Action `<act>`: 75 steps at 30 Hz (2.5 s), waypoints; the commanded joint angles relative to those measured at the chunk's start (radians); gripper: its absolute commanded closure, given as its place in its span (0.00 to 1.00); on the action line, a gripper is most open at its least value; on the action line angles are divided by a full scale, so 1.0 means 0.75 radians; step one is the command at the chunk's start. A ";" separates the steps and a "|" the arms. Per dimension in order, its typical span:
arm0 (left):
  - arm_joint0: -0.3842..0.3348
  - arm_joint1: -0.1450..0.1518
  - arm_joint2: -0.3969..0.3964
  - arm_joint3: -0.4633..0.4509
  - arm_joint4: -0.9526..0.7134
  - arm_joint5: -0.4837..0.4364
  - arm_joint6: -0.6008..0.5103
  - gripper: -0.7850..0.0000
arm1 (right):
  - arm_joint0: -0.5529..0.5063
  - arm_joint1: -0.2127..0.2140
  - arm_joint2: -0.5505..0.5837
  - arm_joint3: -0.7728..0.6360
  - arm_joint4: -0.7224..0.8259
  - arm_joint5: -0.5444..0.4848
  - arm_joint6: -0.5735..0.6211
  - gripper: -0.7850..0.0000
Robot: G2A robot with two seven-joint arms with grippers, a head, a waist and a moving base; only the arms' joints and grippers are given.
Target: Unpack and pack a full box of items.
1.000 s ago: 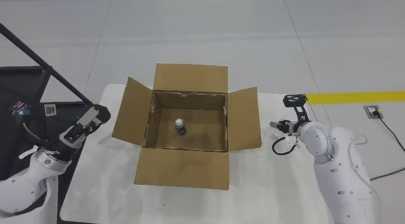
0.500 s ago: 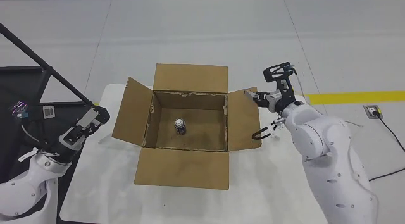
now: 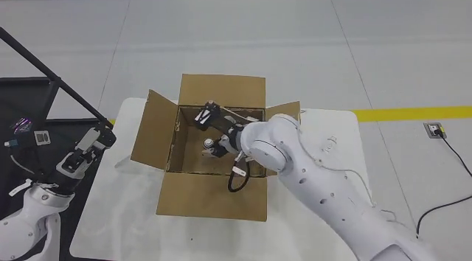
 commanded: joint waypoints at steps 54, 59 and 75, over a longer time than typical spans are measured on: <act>0.000 0.000 0.000 0.000 0.000 0.000 0.000 0.00 | 0.332 -0.449 -0.191 0.945 0.099 -0.030 -0.472 1.00; 0.000 0.000 0.000 0.000 0.000 0.000 0.000 0.00 | 0.247 -0.354 -0.098 0.673 0.012 0.058 -0.412 1.00; 0.000 0.000 0.000 0.000 0.000 0.000 0.000 0.00 | -0.555 -0.028 0.558 -0.768 -0.606 0.248 0.036 1.00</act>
